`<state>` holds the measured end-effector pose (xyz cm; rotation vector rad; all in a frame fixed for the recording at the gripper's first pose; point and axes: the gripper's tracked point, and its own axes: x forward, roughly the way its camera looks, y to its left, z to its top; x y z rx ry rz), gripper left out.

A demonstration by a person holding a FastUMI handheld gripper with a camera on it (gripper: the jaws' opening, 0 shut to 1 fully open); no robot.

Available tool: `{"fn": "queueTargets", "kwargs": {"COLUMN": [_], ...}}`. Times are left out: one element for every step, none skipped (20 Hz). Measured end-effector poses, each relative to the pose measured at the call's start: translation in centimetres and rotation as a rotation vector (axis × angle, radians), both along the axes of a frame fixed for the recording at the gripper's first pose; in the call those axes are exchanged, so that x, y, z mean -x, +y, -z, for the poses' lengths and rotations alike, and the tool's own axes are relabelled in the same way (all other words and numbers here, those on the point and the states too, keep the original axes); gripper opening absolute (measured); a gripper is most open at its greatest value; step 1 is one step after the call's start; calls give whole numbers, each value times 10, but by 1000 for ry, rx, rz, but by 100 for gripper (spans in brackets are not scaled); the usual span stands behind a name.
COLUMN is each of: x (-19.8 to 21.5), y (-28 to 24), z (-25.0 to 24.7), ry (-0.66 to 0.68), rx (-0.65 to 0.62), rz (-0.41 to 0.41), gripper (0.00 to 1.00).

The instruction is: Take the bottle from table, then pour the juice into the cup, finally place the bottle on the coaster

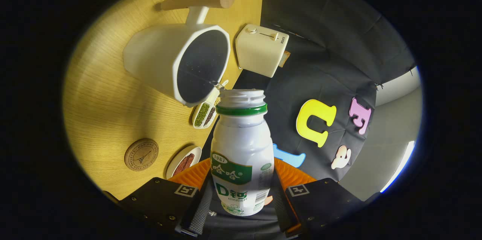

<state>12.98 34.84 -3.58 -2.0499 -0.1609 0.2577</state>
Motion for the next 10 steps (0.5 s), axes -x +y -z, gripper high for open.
{"fn": "queueTargets", "kwargs": {"x": [0,0,0,0,0,0,0,0,0,0], "y": [0,0,0,0,0,0,1,0,1,0], "z": [0,0,0,0,0,1,2,3,4,4], "ry": [1,1,1,0,0,-2,-1,-2,-1,1], "rx": [5,9,12,15,18,23,31,38,45,48], "rz": [1,2,3,2,2,2,1,0,0,1], "gripper": [72,72,72,72,72,72,72,72,72,72]}}
